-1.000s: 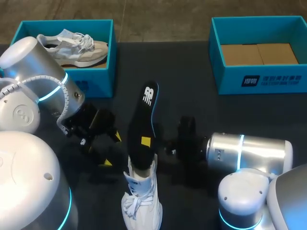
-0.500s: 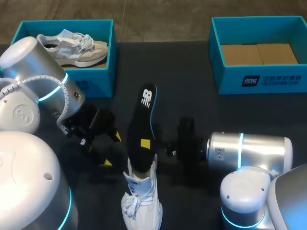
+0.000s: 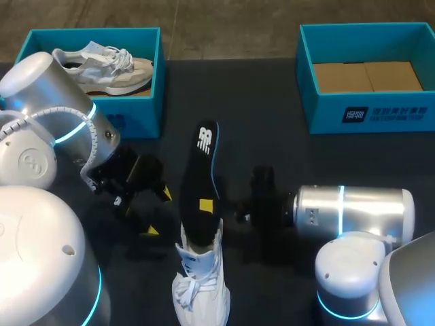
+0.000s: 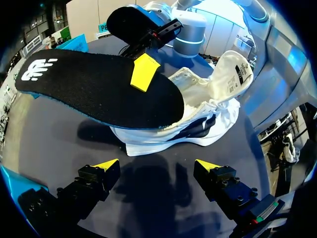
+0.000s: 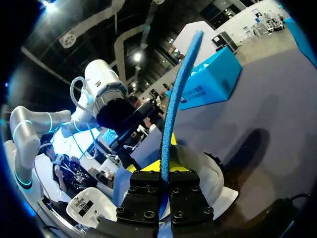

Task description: Take the shoe out of the shoebox, open the shoe tongue, remove and reinsert the insole, then place the shoe into the shoebox

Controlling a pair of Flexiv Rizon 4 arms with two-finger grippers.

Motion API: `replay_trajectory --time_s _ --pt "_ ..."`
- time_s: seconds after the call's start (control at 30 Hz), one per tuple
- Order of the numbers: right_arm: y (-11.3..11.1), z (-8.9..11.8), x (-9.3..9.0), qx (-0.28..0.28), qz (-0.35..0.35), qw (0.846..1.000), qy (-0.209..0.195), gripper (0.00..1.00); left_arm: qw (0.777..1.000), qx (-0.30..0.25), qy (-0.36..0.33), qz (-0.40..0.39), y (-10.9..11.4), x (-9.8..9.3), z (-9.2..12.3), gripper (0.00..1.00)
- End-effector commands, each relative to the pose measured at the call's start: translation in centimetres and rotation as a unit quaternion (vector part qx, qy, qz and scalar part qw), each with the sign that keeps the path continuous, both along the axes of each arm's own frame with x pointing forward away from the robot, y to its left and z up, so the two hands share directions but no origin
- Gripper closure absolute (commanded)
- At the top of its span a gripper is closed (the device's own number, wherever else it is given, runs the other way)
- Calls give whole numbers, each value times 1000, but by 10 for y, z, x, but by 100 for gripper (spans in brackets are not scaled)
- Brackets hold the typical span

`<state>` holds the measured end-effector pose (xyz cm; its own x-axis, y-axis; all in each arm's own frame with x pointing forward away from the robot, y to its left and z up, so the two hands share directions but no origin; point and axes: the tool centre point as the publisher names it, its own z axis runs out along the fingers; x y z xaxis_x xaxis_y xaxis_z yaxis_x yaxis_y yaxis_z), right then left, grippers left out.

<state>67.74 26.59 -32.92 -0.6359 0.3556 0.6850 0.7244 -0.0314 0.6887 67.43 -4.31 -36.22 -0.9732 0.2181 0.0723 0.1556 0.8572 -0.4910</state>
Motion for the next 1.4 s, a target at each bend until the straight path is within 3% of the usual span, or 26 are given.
replay_trajectory --time_s 0.03,0.53,1.4 --pt "-4 -3 -2 8 4 1000 -4 100 1000 1 -1 1 -1 -1 0 0" --pt "-4 -8 -7 41 16 999 -23 100 1000 1 -1 1 -1 -1 0 0" --pt "-2 -16 -19 40 30 998 -28 100 1000 1 -1 1 -1 -1 0 0"
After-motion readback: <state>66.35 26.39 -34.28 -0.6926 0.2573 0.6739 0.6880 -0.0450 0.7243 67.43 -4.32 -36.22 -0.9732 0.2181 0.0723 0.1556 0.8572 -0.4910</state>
